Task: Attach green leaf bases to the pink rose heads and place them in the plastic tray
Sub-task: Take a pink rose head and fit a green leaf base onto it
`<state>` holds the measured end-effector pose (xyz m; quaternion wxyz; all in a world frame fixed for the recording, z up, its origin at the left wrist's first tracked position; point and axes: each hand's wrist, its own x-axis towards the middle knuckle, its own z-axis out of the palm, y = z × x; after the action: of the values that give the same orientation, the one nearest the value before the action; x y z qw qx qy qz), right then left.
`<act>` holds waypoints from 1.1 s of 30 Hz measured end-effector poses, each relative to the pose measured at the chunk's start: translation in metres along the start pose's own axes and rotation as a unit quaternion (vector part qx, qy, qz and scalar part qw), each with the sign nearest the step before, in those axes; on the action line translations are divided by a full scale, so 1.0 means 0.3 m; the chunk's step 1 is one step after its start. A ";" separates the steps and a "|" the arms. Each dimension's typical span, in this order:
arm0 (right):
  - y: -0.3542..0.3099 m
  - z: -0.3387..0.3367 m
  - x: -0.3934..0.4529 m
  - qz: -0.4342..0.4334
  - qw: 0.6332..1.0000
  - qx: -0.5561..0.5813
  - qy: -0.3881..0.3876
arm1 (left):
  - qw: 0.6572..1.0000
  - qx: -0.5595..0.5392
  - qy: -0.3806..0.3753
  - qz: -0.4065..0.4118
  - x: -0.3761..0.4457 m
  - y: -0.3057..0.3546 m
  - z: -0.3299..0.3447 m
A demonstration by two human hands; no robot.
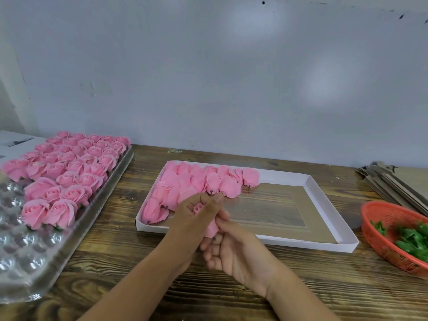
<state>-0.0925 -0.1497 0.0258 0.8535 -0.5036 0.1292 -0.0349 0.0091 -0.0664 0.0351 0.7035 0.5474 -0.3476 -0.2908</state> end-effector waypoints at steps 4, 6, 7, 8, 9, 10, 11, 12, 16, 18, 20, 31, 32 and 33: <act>0.011 0.001 0.003 -0.045 0.999 -0.006 0.020 | 1.000 0.014 0.012 -0.008 0.006 0.003 -0.001; 0.009 0.001 -0.002 -0.035 0.999 -0.008 0.009 | 1.000 0.000 0.000 -0.009 0.001 0.005 -0.002; 0.007 0.000 -0.005 -0.022 1.000 -0.012 0.002 | 1.000 -0.002 -0.003 -0.010 -0.001 0.007 -0.002; 0.005 -0.002 -0.007 -0.007 1.000 -0.014 -0.003 | 1.000 -0.004 -0.003 -0.012 -0.002 0.008 -0.001; 0.005 -0.004 -0.008 0.002 1.000 -0.015 -0.006 | 1.000 -0.008 -0.004 -0.016 -0.003 0.010 0.000; 0.005 -0.006 -0.007 0.005 1.000 -0.015 -0.008 | 1.000 -0.014 -0.004 -0.019 -0.003 0.012 0.001; 0.007 -0.006 -0.004 0.003 1.000 -0.018 -0.006 | 1.000 -0.015 -0.003 -0.019 -0.004 0.013 0.001; 0.007 -0.005 -0.001 -0.003 1.000 -0.022 -0.001 | 1.000 -0.012 0.000 -0.015 -0.003 0.013 0.000; 0.014 -0.005 0.009 -0.047 0.998 -0.021 0.021 | 0.999 0.018 0.027 -0.008 -0.001 0.005 -0.003; 0.018 -0.007 0.008 -0.065 0.998 -0.015 0.021 | 0.999 0.022 0.025 -0.013 -0.002 0.007 -0.002; 0.015 -0.008 0.004 -0.063 0.998 -0.012 0.012 | 1.000 0.011 0.004 -0.010 -0.005 0.013 -0.004; -0.033 -0.054 0.000 -0.055 0.990 -0.077 0.103 | 0.997 0.057 -0.044 0.034 0.002 0.012 -0.033; -0.036 -0.055 0.002 -0.061 0.984 -0.111 0.127 | 0.997 0.062 -0.039 0.036 0.003 0.008 -0.034; -0.038 -0.055 0.003 -0.073 0.975 -0.146 0.154 | 0.997 0.066 -0.034 0.035 0.004 0.004 -0.034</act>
<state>-0.0950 -0.1695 0.0279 0.7360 -0.6191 0.2258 -0.1552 0.0181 -0.0611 0.0348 0.6637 0.5697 -0.4084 -0.2610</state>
